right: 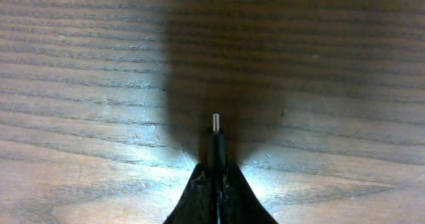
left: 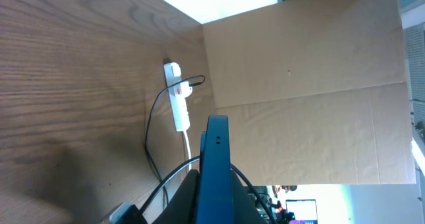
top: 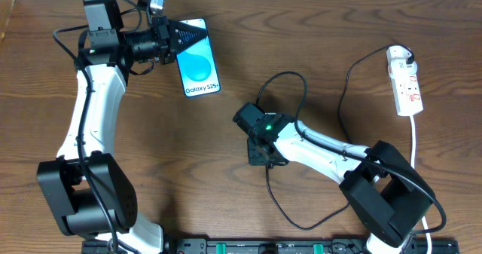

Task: Plug charger to phone and switch on socket
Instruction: 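Grasp the cable plug with the right gripper and lift it toward the phone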

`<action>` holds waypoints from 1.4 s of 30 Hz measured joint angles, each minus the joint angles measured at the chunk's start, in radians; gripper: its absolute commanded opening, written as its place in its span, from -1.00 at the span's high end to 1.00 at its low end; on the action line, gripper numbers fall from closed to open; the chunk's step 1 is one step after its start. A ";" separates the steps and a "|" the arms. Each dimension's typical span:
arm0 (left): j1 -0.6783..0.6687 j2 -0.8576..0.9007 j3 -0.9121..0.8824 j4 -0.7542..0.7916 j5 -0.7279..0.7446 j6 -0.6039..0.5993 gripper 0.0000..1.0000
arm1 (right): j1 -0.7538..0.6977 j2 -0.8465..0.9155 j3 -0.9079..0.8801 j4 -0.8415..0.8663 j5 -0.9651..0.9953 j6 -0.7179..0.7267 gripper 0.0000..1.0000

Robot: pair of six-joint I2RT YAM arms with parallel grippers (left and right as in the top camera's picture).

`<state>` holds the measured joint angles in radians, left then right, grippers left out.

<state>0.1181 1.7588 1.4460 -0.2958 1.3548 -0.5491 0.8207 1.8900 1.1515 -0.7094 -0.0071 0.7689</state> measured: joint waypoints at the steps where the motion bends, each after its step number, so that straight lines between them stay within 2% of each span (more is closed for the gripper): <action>1: 0.000 0.000 0.000 0.000 0.000 0.000 0.86 | 0.000 0.000 0.000 0.000 -0.001 0.000 0.98; 7: 0.000 0.000 0.000 0.000 0.000 0.000 0.85 | -0.040 -0.003 -0.001 0.036 -0.122 -0.037 0.98; 12: 0.000 0.000 0.000 0.010 0.000 0.000 0.85 | -0.173 -0.041 -0.001 0.241 -0.489 -0.164 0.98; 14: 0.000 0.000 -0.001 0.058 0.001 -0.017 0.85 | -0.221 -0.055 -0.001 0.355 -0.677 -0.196 0.98; 17: 0.000 0.001 -0.006 0.212 0.000 -0.086 0.86 | -0.260 -0.057 -0.002 0.543 -0.914 -0.202 0.98; 24: 0.000 0.005 -0.014 0.608 0.006 -0.345 0.85 | -0.267 -0.059 -0.002 0.948 -1.147 -0.051 0.98; 28: 0.000 0.005 -0.014 0.789 0.008 -0.473 0.85 | -0.267 -0.060 -0.002 1.182 -1.214 0.108 0.98; 31: 0.000 0.005 -0.014 0.802 -0.001 -0.539 0.85 | -0.267 -0.061 -0.002 1.366 -1.241 0.233 0.98; 33: 0.000 0.005 -0.014 0.803 -0.012 -0.558 0.85 | -0.267 -0.061 -0.002 1.427 -1.247 0.282 0.98; 42: 0.034 0.005 -0.014 0.862 -0.113 -0.679 0.86 | -0.285 -0.061 -0.002 1.503 -1.231 0.441 0.98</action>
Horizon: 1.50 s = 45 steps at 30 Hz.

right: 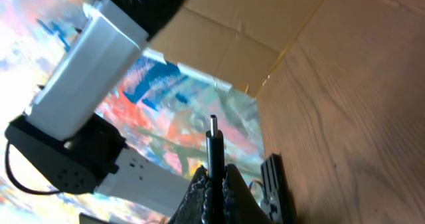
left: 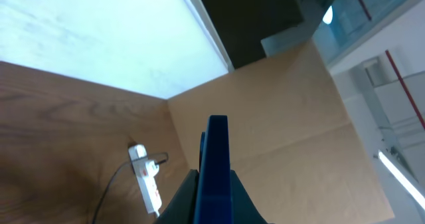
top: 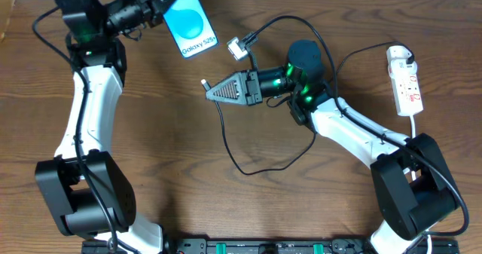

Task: Plug charger to phone and switch on socket
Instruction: 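Grasp the cable plug with the right gripper and lift it toward the phone, then align the plug with the phone's bottom port, left gripper holding phone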

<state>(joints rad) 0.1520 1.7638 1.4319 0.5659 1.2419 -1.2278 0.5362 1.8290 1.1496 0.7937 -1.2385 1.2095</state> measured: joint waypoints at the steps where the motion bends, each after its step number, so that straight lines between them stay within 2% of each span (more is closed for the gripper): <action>1: 0.006 0.000 0.000 0.000 -0.003 -0.008 0.86 | -0.008 0.000 0.000 0.027 0.003 0.019 0.98; 6: 0.018 0.000 0.000 0.003 -0.014 -0.029 0.86 | -0.039 -0.001 0.000 0.115 0.047 0.107 0.98; 13: 0.011 0.000 0.000 0.004 -0.002 -0.026 0.86 | -0.039 -0.001 0.000 0.174 0.065 0.159 0.98; 23: -0.050 0.000 0.000 0.004 0.023 0.005 0.86 | -0.040 -0.001 0.000 0.177 0.068 0.170 0.98; 45: -0.051 0.000 0.000 0.004 0.039 0.005 0.85 | -0.040 -0.001 0.000 0.176 0.096 0.169 0.98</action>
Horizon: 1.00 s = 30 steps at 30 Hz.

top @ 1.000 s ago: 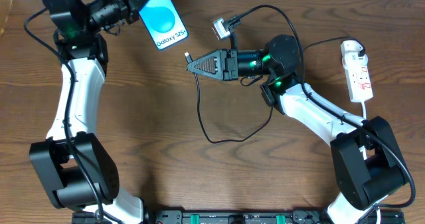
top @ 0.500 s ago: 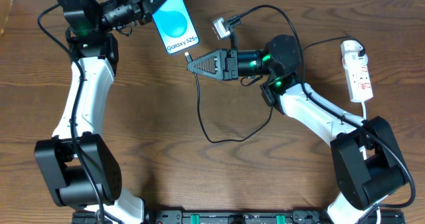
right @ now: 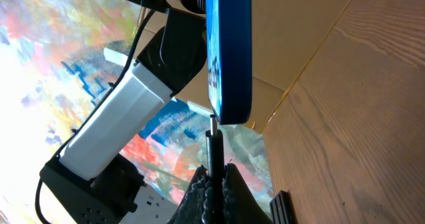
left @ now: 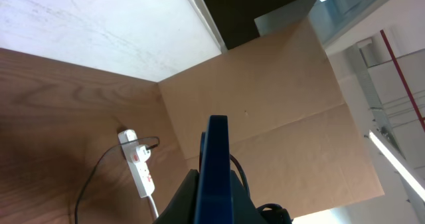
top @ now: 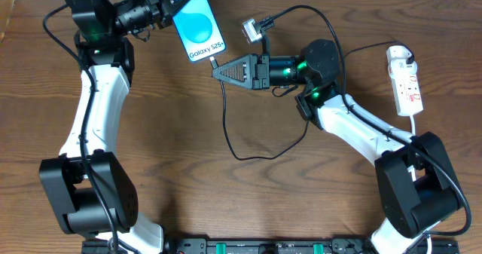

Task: Plug charger to phone and switch on socket
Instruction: 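Align the plug with the phone's bottom port, left gripper holding phone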

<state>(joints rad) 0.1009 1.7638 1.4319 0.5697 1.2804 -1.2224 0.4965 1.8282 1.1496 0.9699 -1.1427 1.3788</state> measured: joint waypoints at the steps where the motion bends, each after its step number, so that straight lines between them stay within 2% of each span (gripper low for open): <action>1: 0.000 0.000 0.000 0.000 0.000 0.000 0.86 | 0.000 0.000 0.000 0.000 0.000 0.000 0.98; 30: -0.024 0.000 0.000 -0.003 -0.026 -0.008 0.85 | 0.000 0.000 0.000 0.000 0.006 0.000 0.98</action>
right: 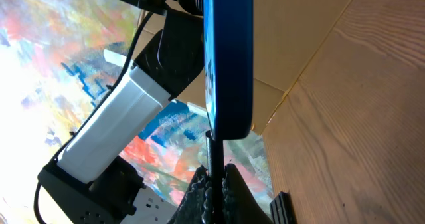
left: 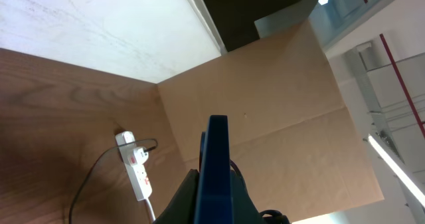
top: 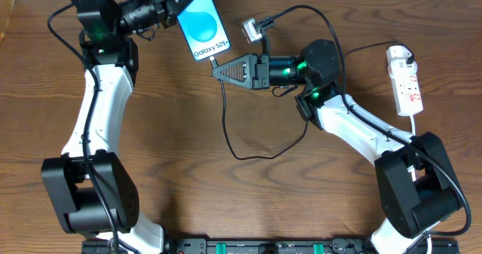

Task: Plug charger to phone and switch on socket
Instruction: 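Align the plug with the phone's bottom port, left gripper holding phone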

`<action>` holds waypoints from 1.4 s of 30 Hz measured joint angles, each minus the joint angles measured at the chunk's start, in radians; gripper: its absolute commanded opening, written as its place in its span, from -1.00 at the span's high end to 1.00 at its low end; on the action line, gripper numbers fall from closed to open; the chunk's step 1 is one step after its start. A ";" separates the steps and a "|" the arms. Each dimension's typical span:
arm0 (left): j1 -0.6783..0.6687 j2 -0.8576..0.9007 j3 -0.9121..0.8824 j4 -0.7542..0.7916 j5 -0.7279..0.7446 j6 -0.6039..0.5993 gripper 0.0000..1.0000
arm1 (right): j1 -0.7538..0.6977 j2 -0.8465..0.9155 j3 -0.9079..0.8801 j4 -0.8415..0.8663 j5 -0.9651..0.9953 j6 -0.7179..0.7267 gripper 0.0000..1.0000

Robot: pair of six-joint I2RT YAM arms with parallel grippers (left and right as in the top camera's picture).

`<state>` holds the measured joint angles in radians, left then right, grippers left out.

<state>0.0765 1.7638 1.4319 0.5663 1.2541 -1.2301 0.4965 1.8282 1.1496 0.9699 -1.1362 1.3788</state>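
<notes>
A blue Galaxy phone [top: 202, 22] is held up off the table by my left gripper, which is shut on its top end; the phone [left: 214, 164] shows edge-on in the left wrist view. My right gripper [top: 218, 71] is shut on the black charger plug [right: 214, 154], whose tip meets the bottom edge of the phone [right: 228, 58]. The black cable [top: 230, 126] loops down over the table and back to the white socket strip [top: 404, 81] at the right edge, also seen as the strip [left: 135, 168] in the left wrist view.
A brown cardboard wall [left: 279, 104] stands behind the wooden table [top: 188, 201]. The socket strip's white lead [top: 416, 156] runs down the right side. A black rail [top: 263, 246] lines the table's front edge.
The phone has shifted slightly right and down toward the plug. The plug's metal tip, visible just below the phone's bottom edge before, now sits hidden against that edge.
At first the phone lay on the table under my left gripper and my right gripper held the plug low over the wood. Then both were lifted, phone at left, plug apart from it. Later the plug stood just under the phone's bottom edge, and now touches it.
</notes>
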 measured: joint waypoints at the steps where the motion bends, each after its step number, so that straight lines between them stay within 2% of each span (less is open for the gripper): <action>1: 0.000 0.000 0.000 0.000 0.000 0.000 0.86 | 0.000 0.000 0.000 0.000 0.000 0.000 0.98; 42: 0.000 0.000 0.000 0.000 0.019 0.008 0.85 | -0.010 0.000 0.000 -0.007 -0.018 -0.001 0.98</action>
<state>0.0765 1.7638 1.4319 0.5667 1.2736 -1.2217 0.4862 1.8282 1.1496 0.9627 -1.1545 1.3777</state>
